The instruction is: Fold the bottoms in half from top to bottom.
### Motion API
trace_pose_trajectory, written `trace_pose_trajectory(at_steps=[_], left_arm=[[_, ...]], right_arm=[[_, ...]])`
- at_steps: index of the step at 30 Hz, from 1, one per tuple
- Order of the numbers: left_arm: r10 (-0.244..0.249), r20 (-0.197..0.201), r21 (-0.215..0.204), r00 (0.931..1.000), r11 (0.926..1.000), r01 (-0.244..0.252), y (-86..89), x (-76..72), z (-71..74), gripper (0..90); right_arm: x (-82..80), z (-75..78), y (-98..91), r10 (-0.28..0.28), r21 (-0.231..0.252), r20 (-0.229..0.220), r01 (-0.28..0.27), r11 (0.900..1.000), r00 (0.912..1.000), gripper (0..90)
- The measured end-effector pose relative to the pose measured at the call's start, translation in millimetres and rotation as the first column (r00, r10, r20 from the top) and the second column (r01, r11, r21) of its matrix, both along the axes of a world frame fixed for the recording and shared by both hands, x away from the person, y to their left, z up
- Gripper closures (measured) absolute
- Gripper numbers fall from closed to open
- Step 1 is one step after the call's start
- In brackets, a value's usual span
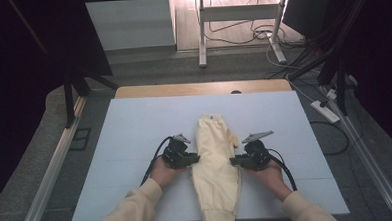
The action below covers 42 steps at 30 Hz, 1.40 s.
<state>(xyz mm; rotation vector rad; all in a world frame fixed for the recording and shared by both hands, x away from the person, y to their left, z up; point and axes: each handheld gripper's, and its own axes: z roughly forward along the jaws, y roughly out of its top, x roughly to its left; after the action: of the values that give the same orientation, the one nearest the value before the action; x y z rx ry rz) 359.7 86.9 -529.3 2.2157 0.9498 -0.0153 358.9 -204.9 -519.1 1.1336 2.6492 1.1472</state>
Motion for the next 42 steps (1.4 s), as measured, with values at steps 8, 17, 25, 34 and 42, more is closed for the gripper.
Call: trace_pose_trajectory(at_steps=[8, 17, 25, 34, 42], left_arm=[[0.023, 0.026, -0.014, 0.9994, 0.9997, -0.022, 2.1, -0.6, 2.5, 67.4], [0.118, 0.103, -0.083, 0.9877, 0.9905, -0.109, 11.1, 10.7, 21.6, 39.6], [0.154, 0.120, -0.090, 0.9807, 0.9855, -0.144, 10.7, 35.5, 34.0, 36.1], [0.164, 0.121, -0.071, 0.9790, 0.9852, -0.156, 5.3, 60.5, 42.5, 34.9], [0.165, 0.105, -0.065, 0.9806, 0.9851, -0.159, 3.4, 70.3, 37.7, 35.2]], right_arm=[[0.9, 1.1, -1.1, -0.005, -0.005, 0.028, 0.005, 1.0000, 0.9996, 68.0], [9.2, 23.4, -14.8, -0.074, 0.080, 0.115, 0.065, 0.9947, 0.9907, 46.4], [32.8, 47.2, -11.6, -0.113, 0.137, 0.166, 0.090, 0.9864, 0.9796, 43.5], [67.7, 47.8, 3.2, -0.144, 0.139, 0.142, 0.124, 0.9825, 0.9793, 43.0], [88.0, 41.5, 9.3, -0.162, 0.113, 0.121, 0.148, 0.9825, 0.9794, 43.0]])
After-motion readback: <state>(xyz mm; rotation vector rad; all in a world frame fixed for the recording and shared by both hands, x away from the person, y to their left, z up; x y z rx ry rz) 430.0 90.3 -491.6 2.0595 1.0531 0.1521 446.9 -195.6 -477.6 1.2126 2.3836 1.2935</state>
